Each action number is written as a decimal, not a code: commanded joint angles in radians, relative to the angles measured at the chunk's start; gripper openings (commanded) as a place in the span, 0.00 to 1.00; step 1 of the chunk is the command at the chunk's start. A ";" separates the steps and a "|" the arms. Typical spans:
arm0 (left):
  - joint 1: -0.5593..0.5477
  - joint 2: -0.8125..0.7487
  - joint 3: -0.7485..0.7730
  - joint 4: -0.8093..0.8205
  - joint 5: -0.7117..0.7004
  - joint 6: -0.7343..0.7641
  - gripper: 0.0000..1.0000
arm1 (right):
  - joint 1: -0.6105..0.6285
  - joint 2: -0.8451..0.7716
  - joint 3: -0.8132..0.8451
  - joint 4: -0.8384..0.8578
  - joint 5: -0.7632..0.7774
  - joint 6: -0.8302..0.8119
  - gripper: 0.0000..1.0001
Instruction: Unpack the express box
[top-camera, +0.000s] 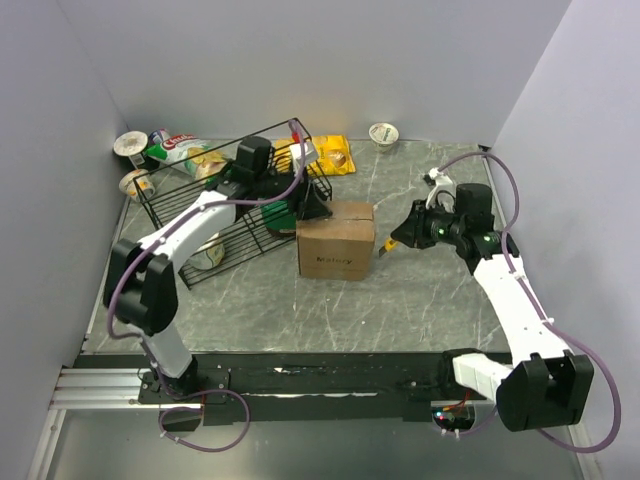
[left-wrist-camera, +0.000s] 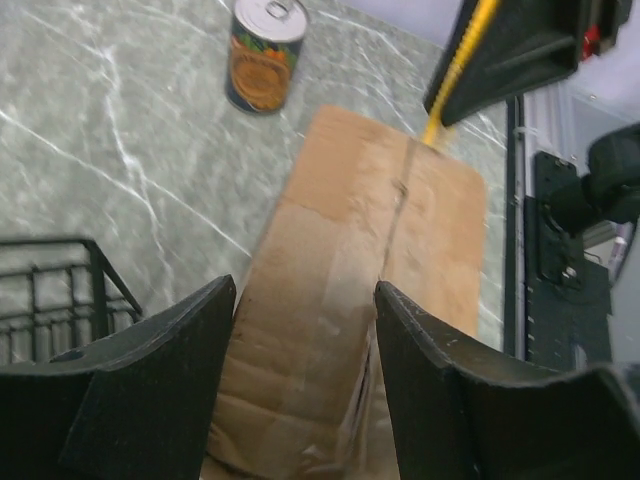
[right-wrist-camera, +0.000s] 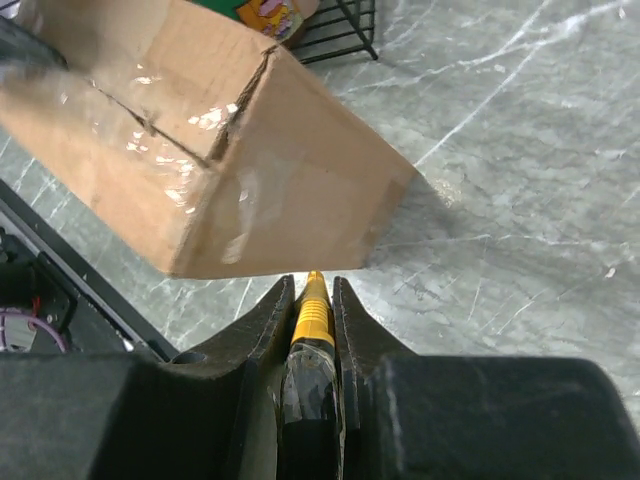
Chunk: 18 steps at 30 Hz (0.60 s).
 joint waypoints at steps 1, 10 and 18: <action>-0.004 -0.078 -0.101 -0.020 0.027 -0.039 0.63 | 0.054 -0.044 0.041 -0.116 -0.061 -0.055 0.00; -0.001 -0.131 -0.145 -0.015 -0.037 -0.200 0.64 | 0.234 -0.050 -0.037 -0.014 0.040 -0.100 0.00; 0.053 -0.175 -0.147 -0.254 0.082 0.077 0.70 | 0.231 0.123 0.113 0.071 0.135 -0.175 0.00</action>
